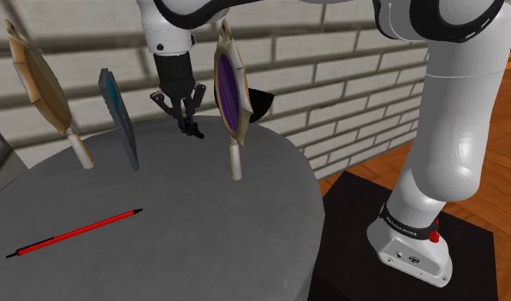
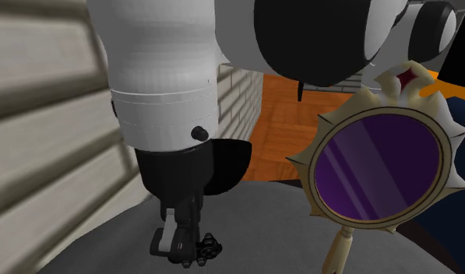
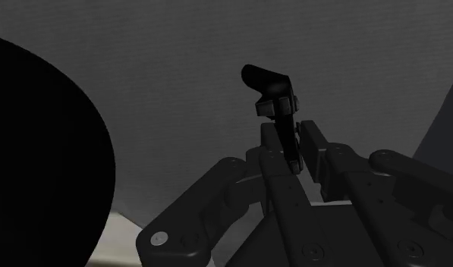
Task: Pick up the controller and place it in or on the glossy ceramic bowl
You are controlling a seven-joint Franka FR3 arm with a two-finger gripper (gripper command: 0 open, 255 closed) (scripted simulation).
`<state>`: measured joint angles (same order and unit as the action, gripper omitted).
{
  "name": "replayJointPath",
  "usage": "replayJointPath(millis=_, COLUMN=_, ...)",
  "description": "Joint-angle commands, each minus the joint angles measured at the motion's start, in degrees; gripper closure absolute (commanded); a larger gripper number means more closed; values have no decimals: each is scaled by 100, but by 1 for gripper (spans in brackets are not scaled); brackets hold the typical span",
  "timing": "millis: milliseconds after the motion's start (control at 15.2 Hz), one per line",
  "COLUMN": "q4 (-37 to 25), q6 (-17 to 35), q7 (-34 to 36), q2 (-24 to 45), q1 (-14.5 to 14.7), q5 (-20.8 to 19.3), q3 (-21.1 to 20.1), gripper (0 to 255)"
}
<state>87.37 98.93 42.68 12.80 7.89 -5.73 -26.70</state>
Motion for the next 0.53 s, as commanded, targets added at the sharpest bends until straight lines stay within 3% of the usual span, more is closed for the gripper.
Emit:
replayJointPath(millis=0, q4=-141, q6=-145, q7=-11, q2=1, q1=3, q5=2, q3=-1, gripper=255)
replayJointPath(millis=462, q4=-825, q6=-730, q7=4, q2=109, q1=69, q5=-45, q3=-17, gripper=255)
